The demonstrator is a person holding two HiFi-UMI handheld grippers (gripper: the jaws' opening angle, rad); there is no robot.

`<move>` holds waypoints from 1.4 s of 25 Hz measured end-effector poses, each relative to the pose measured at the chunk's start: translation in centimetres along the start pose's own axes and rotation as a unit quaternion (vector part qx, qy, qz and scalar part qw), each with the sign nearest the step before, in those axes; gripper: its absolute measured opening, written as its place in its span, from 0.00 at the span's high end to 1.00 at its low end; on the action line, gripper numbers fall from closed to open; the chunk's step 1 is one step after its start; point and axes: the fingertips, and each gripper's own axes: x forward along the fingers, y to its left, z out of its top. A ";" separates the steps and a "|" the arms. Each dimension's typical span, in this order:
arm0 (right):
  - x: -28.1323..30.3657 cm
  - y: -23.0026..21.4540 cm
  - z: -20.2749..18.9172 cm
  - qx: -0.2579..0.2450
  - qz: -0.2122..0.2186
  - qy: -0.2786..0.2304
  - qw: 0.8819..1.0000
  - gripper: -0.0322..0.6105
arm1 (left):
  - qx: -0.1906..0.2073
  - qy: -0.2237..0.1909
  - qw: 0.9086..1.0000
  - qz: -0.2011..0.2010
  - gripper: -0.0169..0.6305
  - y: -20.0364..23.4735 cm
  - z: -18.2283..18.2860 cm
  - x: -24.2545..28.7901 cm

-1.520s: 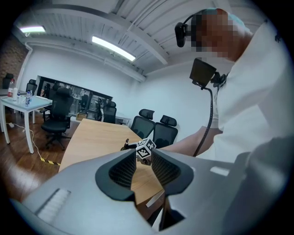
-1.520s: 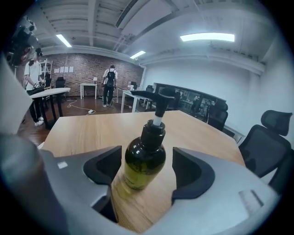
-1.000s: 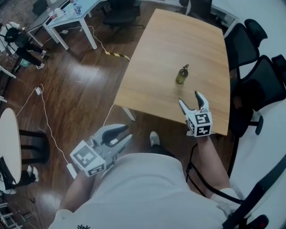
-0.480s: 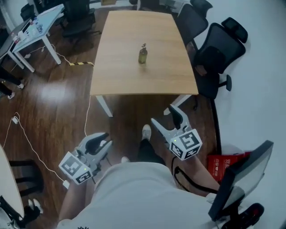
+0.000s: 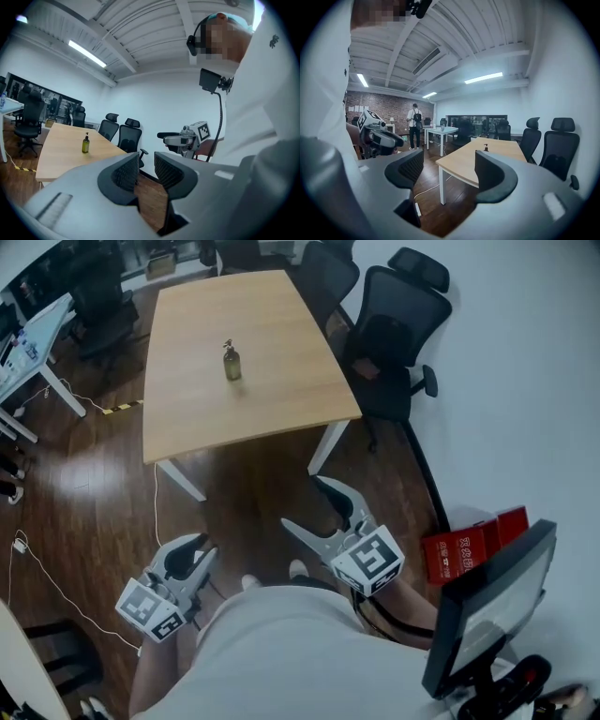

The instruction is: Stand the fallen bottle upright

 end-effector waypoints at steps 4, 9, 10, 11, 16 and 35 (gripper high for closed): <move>-1.3 -1.2 -0.1 -0.001 -0.005 -0.003 1.000 0.41 | 0.000 0.001 1.000 -0.018 0.82 -1.2 0.5 2.3; -2.5 -2.8 -0.1 -0.008 -0.002 0.002 1.000 0.42 | 0.002 0.007 1.000 -0.028 0.82 -2.6 0.8 5.0; -2.6 -3.1 -0.1 -0.010 0.000 0.001 1.000 0.42 | 0.003 0.008 1.000 -0.029 0.82 -2.8 0.9 5.4; -2.6 -3.3 -0.1 -0.010 0.003 0.001 1.000 0.42 | 0.003 0.010 1.000 -0.029 0.82 -2.9 1.0 5.8; -3.0 -4.6 0.0 -0.006 0.015 -0.002 1.000 0.43 | 0.004 0.017 1.000 -0.026 0.82 -3.5 1.2 7.7; -3.1 -6.6 -0.3 -0.018 0.038 0.003 0.999 0.47 | 0.014 0.019 1.000 -0.013 0.82 -4.4 2.1 10.0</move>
